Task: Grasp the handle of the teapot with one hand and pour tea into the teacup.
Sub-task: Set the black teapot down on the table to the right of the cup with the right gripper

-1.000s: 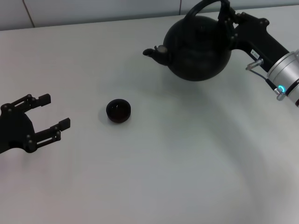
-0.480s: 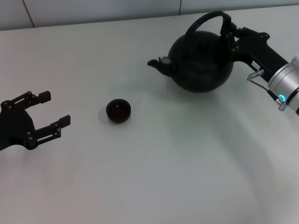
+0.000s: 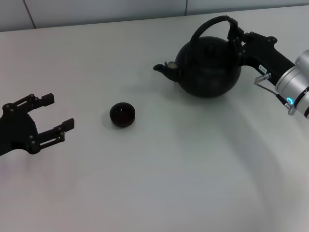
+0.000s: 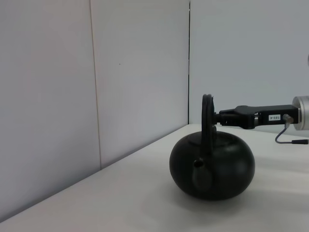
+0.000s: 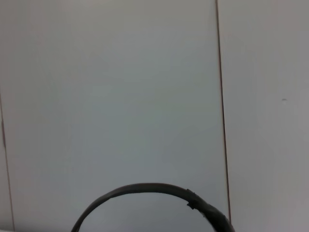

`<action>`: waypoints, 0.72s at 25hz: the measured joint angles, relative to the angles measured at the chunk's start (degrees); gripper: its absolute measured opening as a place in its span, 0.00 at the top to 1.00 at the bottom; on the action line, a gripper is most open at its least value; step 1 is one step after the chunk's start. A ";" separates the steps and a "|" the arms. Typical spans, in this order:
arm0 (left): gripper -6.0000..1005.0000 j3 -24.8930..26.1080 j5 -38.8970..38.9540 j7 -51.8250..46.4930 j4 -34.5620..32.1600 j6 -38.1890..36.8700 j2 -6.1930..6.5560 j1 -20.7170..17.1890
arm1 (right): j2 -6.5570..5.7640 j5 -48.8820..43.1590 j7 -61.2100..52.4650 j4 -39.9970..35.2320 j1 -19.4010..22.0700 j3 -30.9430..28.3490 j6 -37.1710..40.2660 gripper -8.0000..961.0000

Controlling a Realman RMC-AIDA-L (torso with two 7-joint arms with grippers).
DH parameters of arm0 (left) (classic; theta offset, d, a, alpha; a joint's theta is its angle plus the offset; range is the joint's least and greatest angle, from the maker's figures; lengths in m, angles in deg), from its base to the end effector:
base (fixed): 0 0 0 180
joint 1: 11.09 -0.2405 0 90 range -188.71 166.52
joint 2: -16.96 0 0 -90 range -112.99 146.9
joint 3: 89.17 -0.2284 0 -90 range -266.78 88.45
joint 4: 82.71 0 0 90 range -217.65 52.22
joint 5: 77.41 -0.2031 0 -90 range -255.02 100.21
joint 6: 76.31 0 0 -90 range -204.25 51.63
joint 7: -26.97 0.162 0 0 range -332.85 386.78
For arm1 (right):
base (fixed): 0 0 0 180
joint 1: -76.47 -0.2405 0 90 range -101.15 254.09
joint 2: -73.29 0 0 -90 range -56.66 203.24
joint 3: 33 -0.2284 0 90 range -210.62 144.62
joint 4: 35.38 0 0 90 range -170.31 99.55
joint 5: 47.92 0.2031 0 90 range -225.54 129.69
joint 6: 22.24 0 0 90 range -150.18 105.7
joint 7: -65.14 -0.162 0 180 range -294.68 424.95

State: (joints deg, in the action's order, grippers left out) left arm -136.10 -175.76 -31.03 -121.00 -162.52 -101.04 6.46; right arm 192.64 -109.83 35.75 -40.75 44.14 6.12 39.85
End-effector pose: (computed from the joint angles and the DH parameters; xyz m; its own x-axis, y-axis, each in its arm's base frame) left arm -0.2703 0.2874 0.0133 0.8406 0.0977 0.5328 0.3504 -0.8481 -0.3974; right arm 0.2812 0.3635 -0.0109 0.7036 -0.0837 -0.7057 -0.6757 -0.3862 -0.6279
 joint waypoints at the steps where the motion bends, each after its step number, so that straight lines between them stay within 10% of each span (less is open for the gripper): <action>1: 0.22 0.00 0.00 0.00 0.00 0.00 0.00 0.00 | 0.00 -0.04 0.01 -0.06 -0.14 0.20 -0.60 0.90; 18: 0.22 0.00 0.01 -0.02 0.14 0.00 -0.13 0.23 | -0.04 -0.74 0.15 -0.70 -0.39 2.41 -1.84 0.90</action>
State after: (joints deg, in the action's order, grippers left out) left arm -136.10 -175.76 -31.04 -120.86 -162.53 -101.17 6.68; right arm 192.60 -110.57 35.91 -41.46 43.75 8.53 38.02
